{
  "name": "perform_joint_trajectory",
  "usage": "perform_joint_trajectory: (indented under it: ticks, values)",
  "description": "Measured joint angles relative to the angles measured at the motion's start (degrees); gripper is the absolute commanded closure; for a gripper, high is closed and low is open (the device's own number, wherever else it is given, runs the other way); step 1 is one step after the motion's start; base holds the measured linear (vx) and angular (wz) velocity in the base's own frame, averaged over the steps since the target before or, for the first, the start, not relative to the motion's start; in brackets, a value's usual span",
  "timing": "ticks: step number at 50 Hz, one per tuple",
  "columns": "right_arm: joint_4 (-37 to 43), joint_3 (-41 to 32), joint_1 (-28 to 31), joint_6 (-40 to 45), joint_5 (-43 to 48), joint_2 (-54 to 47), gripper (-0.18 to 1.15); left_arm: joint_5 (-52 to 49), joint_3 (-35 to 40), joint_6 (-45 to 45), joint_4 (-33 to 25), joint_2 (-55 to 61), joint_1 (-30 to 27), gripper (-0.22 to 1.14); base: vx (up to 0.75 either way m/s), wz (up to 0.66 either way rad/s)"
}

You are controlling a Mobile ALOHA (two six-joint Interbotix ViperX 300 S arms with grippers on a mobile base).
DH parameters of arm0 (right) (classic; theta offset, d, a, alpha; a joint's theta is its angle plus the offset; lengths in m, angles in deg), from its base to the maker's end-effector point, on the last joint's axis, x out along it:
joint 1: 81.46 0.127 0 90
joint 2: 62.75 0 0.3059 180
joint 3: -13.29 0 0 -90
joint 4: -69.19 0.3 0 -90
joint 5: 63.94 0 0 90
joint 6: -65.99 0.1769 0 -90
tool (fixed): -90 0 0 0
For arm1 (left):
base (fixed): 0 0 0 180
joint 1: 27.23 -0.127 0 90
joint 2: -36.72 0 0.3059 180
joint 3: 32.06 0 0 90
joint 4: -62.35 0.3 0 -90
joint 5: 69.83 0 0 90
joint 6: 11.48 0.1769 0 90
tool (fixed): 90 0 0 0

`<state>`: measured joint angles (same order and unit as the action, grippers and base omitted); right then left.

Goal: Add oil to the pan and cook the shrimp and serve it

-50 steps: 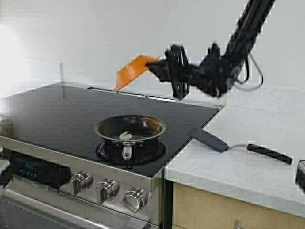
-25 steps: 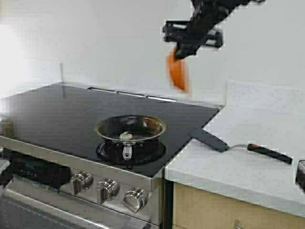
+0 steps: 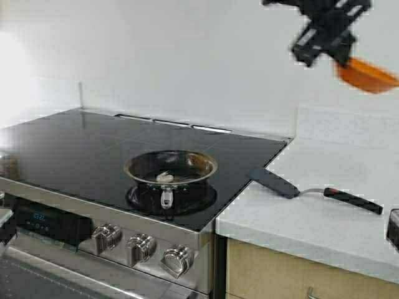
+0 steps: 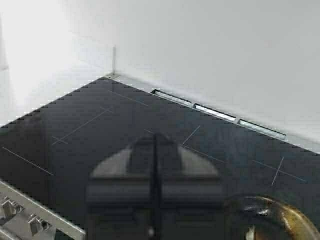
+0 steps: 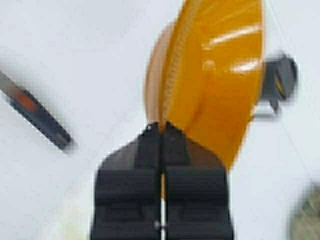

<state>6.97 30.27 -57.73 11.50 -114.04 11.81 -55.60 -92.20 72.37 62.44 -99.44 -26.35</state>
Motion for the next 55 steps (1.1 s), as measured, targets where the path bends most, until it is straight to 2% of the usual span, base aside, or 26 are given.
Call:
perform_joint_trajectory:
  ticks: [14,25,44,55]
  values:
    - [-0.09,4.39,-11.07,-0.97,-0.53,-0.97,0.91,0.00,0.00,0.09,0.00,0.00,-0.09,0.89,0.00,0.00]
    - [-0.09,5.10,-18.19,-0.97,-0.53,-5.89,0.91,0.00,0.00,0.18,0.00,0.00,0.00,0.89,0.00,0.00]
    - [-7.03,-0.88,-29.36,2.90,0.35,-21.62,0.91,0.00,0.00,0.35,0.00,0.00,0.00,0.89,0.00,0.00]
    - [-8.00,-6.15,-31.29,3.25,5.27,-29.53,0.91,0.00,0.00,0.44,0.00,0.00,0.00,0.89,0.00,0.00]
